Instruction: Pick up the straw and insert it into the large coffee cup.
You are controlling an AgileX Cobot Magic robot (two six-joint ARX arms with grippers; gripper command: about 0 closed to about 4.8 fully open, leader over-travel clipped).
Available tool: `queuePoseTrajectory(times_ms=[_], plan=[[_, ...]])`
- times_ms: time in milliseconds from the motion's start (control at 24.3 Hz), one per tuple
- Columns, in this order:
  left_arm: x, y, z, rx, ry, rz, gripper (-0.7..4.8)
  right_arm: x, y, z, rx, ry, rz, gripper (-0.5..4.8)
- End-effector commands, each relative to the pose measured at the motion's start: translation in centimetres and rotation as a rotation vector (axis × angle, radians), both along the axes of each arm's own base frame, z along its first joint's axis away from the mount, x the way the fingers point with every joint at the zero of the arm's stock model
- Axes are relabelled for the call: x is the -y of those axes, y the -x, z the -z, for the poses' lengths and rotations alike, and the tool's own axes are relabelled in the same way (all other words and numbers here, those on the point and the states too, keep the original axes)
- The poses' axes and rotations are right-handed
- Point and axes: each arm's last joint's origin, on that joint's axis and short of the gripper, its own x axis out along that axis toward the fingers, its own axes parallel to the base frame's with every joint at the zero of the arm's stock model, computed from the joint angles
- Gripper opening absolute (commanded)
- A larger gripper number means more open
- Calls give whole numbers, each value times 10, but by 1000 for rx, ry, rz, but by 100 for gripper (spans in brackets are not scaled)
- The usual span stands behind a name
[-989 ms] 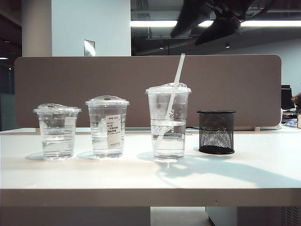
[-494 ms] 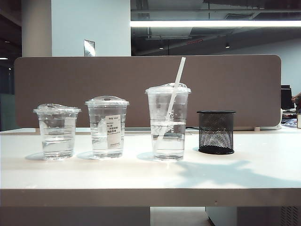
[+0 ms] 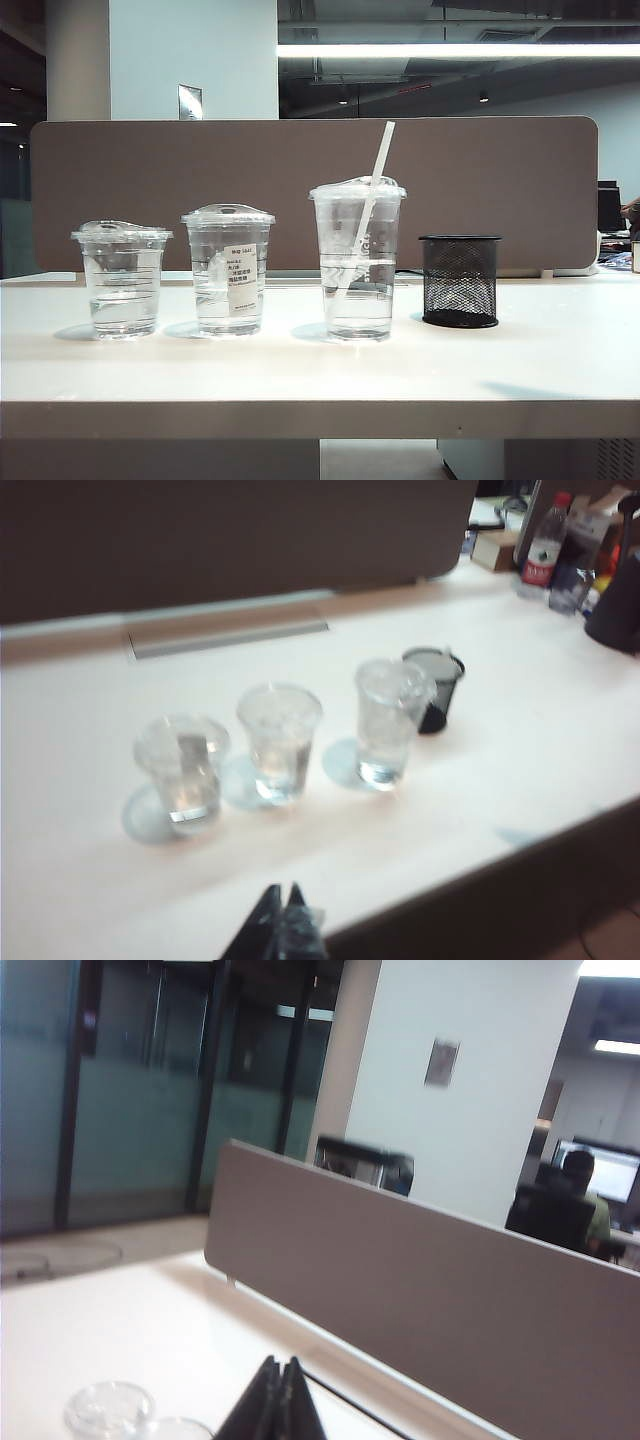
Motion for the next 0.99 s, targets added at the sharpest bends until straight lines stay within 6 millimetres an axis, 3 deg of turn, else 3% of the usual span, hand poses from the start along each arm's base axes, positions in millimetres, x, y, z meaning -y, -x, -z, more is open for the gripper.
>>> queuePoseTrajectory(times_ms=[41, 330, 453, 577, 659, 989], plan=[[0, -15, 2, 55, -2, -2, -5, 8, 18, 12, 56, -105, -19, -9], [0, -60, 31, 58, 14, -9, -5, 22, 48, 56, 56, -161, -39, -9], [-1, -94, 75, -30, 37, -66, -5, 29, 64, 84, 33, -174, -45, -9], [-1, -112, 107, -84, 66, -85, -5, 32, 70, 99, 14, -166, -44, -8], [-1, -122, 120, -45, 75, -89, -5, 30, 68, 111, -46, -136, -64, -9], [-2, -128, 139, -85, 75, -129, -4, 22, 51, 159, -328, -30, -65, -8]])
